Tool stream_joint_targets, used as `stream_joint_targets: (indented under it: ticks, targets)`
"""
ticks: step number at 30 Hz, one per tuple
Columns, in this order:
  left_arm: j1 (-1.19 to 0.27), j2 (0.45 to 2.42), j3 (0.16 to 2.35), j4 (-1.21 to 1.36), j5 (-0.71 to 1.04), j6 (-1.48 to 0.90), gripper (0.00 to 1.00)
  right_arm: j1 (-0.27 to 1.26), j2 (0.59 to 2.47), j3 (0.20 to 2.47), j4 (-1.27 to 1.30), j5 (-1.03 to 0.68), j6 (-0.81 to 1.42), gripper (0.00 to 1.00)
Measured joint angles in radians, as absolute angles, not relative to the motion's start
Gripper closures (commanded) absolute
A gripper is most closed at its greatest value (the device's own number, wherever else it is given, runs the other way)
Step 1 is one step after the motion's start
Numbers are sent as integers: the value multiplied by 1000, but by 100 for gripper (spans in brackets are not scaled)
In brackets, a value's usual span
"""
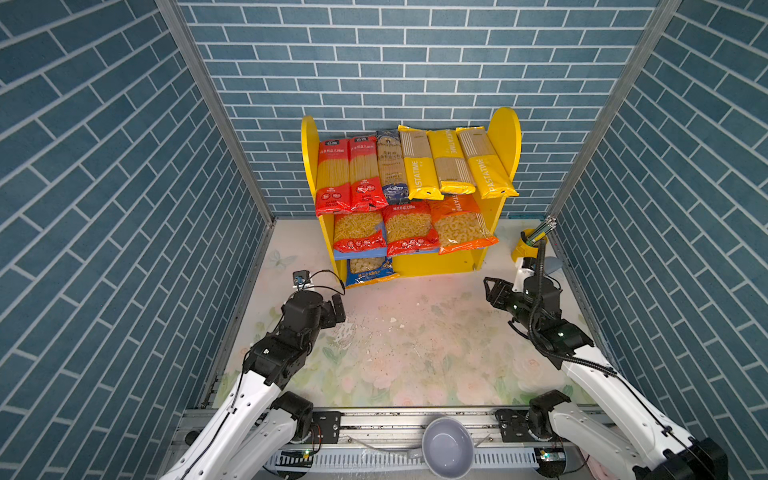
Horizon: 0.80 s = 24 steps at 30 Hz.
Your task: Place and organize the pasta boxes and bags onto the shelf
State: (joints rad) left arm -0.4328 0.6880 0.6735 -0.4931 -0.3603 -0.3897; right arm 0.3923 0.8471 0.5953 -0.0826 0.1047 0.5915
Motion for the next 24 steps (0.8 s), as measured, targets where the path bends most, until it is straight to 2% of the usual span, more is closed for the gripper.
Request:
stream_joint_targets:
  ticks: [4, 9, 16, 20, 24]
  targets:
    - [-433, 670, 640, -447, -487, -308, 0, 352, 855, 588, -86, 305, 487, 32]
    - [-432, 641, 511, -299, -626, -169, 0, 285, 873, 542, 12, 525, 384, 32]
    - [-346, 624, 300, 49, -685, -25, 0, 155, 981, 405, 297, 666, 254, 33]
    - [-266, 783, 199, 305, -638, -8, 0, 108, 1073, 348, 471, 661, 239, 33]
    - [-180, 1034, 160, 560, -516, -12, 0, 99, 1217, 331, 636, 623, 181, 33]
